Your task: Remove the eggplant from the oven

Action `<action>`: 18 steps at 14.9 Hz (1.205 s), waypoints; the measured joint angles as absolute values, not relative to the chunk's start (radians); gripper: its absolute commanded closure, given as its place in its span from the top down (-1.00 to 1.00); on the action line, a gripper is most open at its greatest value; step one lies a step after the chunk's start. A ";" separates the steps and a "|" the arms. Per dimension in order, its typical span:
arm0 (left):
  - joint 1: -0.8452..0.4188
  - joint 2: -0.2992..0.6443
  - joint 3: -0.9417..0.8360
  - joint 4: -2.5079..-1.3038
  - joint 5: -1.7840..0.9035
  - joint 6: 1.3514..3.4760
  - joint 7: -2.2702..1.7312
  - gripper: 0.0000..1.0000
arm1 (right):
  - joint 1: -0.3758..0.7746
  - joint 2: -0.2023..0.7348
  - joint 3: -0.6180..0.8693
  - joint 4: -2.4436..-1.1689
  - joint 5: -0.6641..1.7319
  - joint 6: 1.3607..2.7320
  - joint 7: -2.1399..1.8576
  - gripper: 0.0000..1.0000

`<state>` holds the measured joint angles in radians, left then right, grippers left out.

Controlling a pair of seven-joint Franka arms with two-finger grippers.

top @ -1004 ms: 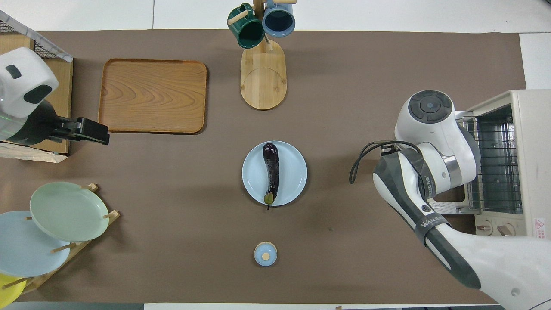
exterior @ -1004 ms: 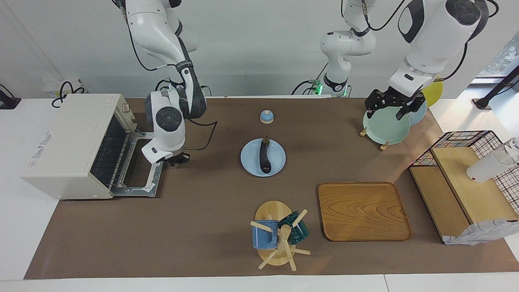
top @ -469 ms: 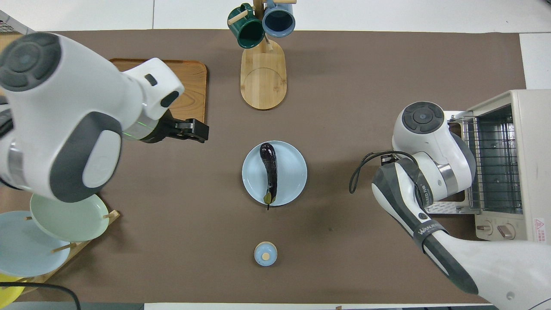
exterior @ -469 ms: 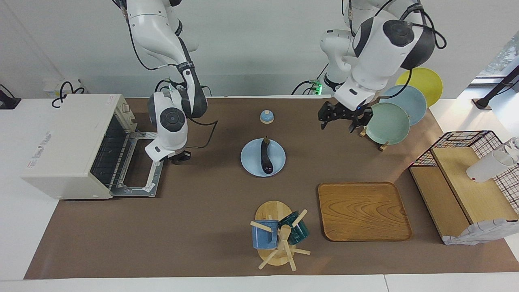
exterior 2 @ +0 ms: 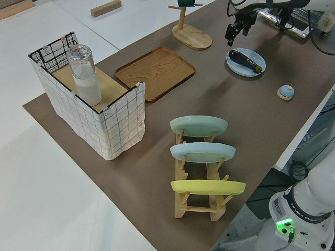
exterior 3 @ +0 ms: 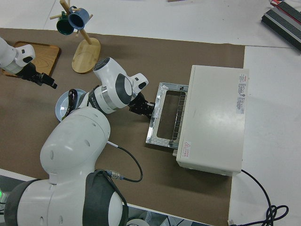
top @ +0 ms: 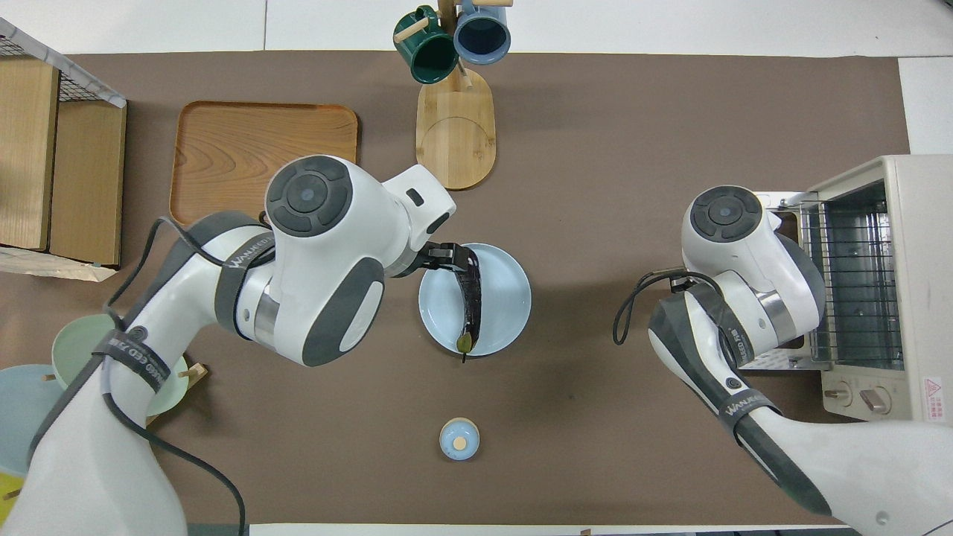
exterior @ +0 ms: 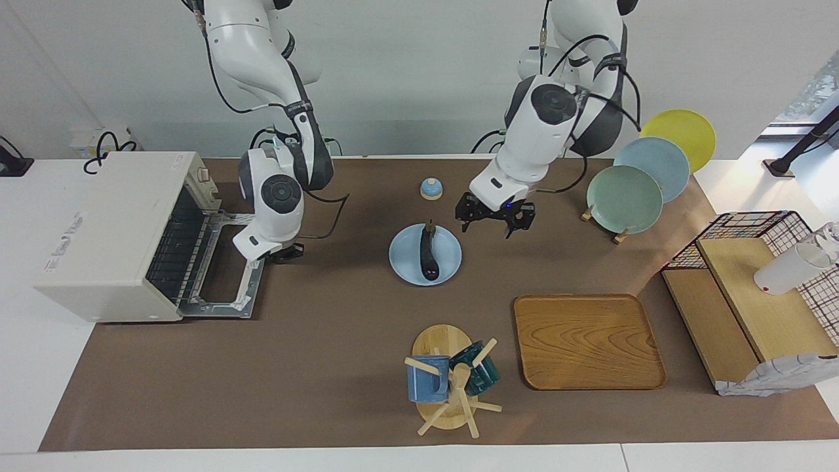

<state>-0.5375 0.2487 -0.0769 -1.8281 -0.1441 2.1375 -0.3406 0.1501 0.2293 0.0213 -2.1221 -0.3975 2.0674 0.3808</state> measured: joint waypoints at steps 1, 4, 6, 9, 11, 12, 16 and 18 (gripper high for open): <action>-0.549 0.265 -0.077 -1.833 -0.144 2.160 -0.345 1.00 | 0.150 0.229 0.021 -2.122 -0.407 2.067 0.381 -1.00; -0.597 0.329 -0.076 -1.838 -0.144 2.232 -0.383 1.00 | 0.151 0.228 0.030 -2.119 -0.431 2.062 0.335 -1.00; -0.623 0.368 -0.076 -1.838 -0.144 2.269 -0.401 1.00 | 0.150 0.210 0.036 -2.094 -0.430 2.010 0.267 -1.00; -0.632 0.389 -0.075 -1.838 -0.144 2.282 -0.416 1.00 | 0.124 0.126 0.042 -2.039 -0.423 1.892 0.147 -1.00; -0.640 0.395 -0.075 -1.839 -0.144 2.288 -0.434 0.98 | 0.074 0.050 0.041 -2.028 -0.424 1.846 0.053 -1.00; -0.644 0.398 -0.075 -1.840 -0.144 2.291 -0.438 0.97 | 0.041 0.019 0.039 -2.027 -0.429 1.840 0.008 -1.00; -0.652 0.400 -0.075 -1.854 -0.144 2.307 -0.444 0.82 | -0.048 -0.029 0.028 -2.020 -0.440 1.840 -0.112 -1.00; -0.656 0.400 -0.075 -1.866 -0.144 2.322 -0.449 0.60 | -0.051 -0.036 0.028 -2.009 -0.423 1.836 -0.119 -0.85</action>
<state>-0.6561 0.3996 -0.0752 -1.8664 -0.1442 2.3225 -0.4490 -0.0514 -0.0363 0.0278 -2.0093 -0.4231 1.8364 -0.1188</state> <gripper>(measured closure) 0.040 0.991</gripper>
